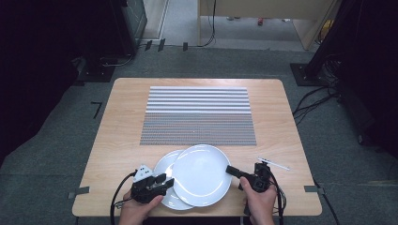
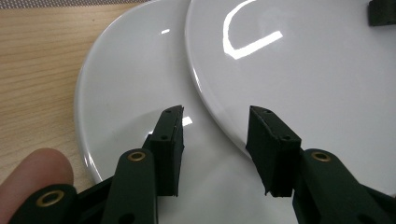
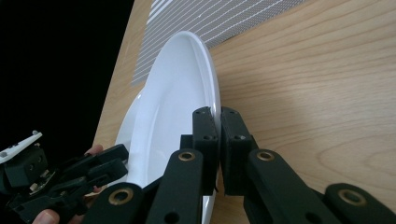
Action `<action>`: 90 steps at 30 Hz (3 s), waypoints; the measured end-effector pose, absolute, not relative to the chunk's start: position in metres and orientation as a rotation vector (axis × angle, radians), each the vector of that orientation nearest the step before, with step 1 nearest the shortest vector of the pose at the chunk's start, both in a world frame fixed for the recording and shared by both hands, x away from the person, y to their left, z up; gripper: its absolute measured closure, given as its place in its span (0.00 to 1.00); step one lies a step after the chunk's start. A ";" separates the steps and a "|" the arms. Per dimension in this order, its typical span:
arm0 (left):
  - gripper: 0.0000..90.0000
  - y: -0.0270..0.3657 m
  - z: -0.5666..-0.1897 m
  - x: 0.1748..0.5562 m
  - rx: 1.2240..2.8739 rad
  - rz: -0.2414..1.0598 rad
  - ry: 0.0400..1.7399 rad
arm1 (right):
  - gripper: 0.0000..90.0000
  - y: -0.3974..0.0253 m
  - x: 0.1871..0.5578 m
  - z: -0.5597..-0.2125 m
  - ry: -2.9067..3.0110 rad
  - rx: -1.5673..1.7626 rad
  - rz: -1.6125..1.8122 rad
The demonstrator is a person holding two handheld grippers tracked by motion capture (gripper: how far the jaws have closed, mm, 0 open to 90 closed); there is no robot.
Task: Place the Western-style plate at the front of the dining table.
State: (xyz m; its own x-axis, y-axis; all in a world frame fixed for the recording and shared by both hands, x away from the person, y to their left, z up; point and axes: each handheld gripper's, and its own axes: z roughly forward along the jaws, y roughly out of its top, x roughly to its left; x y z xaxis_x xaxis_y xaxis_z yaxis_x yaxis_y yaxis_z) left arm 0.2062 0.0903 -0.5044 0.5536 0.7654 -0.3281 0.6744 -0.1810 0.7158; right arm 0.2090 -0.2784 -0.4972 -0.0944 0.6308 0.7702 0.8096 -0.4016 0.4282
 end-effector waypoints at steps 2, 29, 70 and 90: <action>0.62 0.090 -0.503 0.207 1.906 0.114 1.178 | 0.97 -0.281 0.209 -0.497 -1.604 -1.986 -1.516; 0.70 0.076 -0.499 0.223 1.830 -0.113 1.213 | 0.98 -0.289 0.216 -0.506 -1.516 -1.967 -1.558; 0.74 0.095 -0.428 0.316 1.680 -0.054 1.216 | 0.97 -0.267 0.326 -0.426 -1.565 -1.927 -1.736; 0.74 0.087 -0.437 0.376 1.702 -0.013 1.290 | 0.97 -0.266 0.380 -0.450 -1.443 -2.015 -1.681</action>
